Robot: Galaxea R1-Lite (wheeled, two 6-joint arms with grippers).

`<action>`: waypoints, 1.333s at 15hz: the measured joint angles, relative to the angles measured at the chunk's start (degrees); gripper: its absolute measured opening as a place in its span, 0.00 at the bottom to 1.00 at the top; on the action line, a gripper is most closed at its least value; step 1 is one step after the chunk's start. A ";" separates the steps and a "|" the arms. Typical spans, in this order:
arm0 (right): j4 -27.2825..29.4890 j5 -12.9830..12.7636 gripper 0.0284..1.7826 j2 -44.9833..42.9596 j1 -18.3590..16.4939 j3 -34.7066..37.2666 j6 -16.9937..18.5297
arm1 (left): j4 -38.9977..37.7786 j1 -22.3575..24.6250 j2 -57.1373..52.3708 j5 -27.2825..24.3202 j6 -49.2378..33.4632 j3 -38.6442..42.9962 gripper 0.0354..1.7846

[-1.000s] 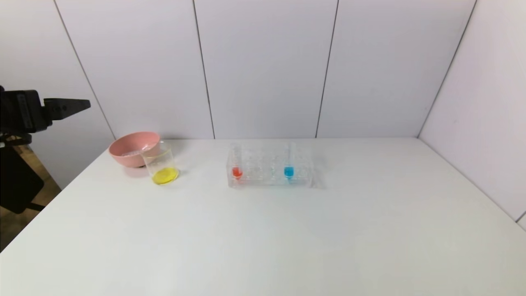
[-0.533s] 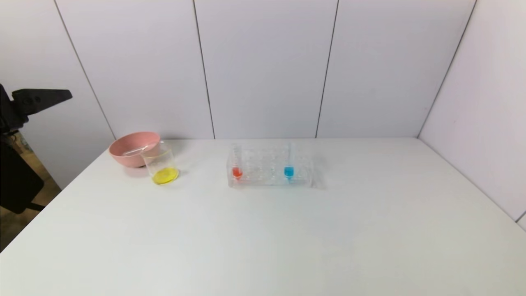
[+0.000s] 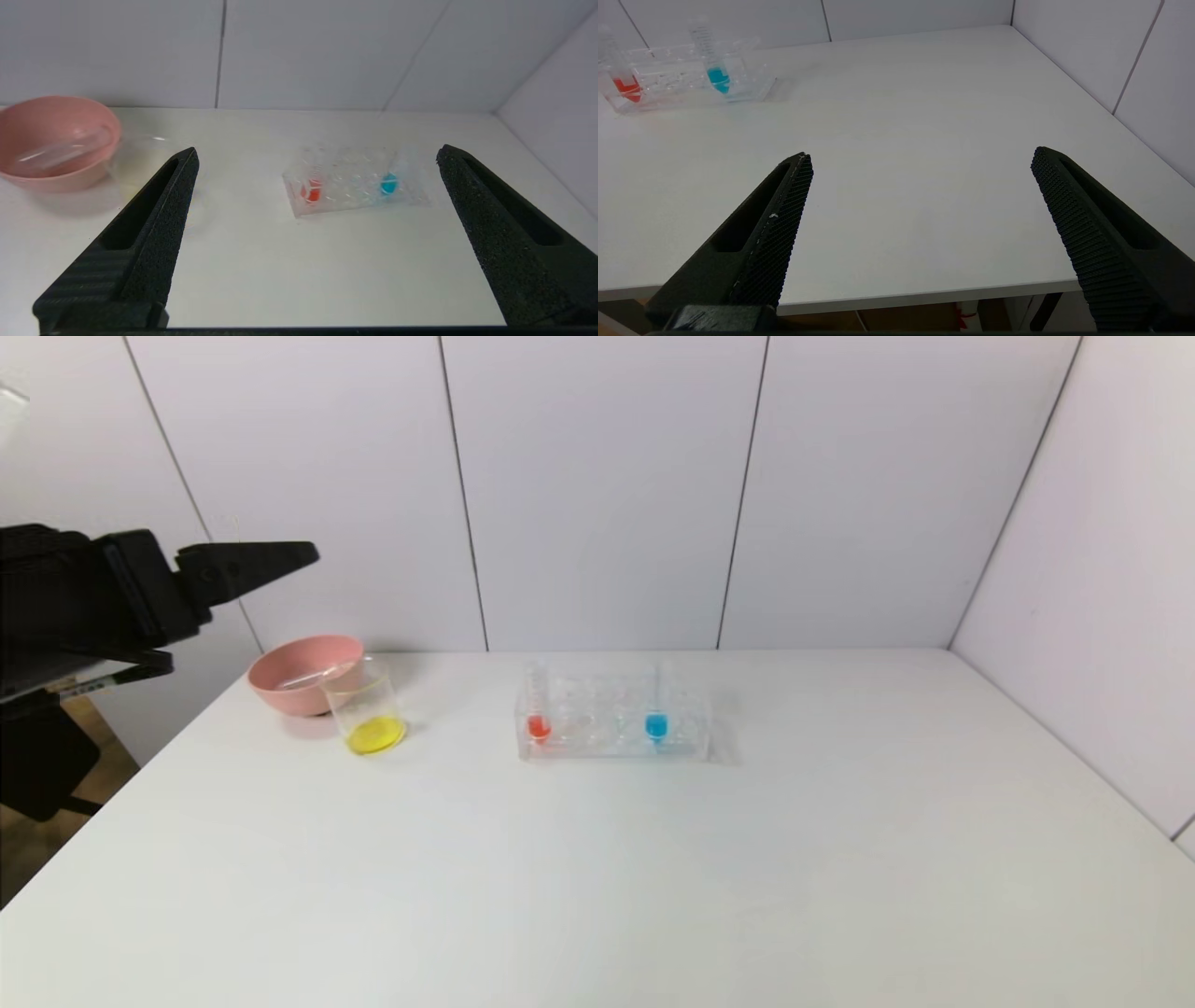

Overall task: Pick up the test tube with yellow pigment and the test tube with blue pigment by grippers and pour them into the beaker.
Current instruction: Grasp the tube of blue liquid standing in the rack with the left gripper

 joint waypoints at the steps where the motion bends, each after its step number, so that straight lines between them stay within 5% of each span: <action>1: 0.00 0.05 0.96 0.00 0.00 0.00 0.00 | -1.29 -2.40 1.57 0.09 -0.69 0.17 1.00; 14: 0.02 0.02 0.96 0.00 0.02 0.00 0.00 | -17.99 -17.40 28.86 1.35 6.28 -7.85 1.00; 20: 0.02 0.02 0.96 0.00 0.02 0.00 -0.02 | -23.19 -22.75 39.44 7.22 6.36 -12.35 1.00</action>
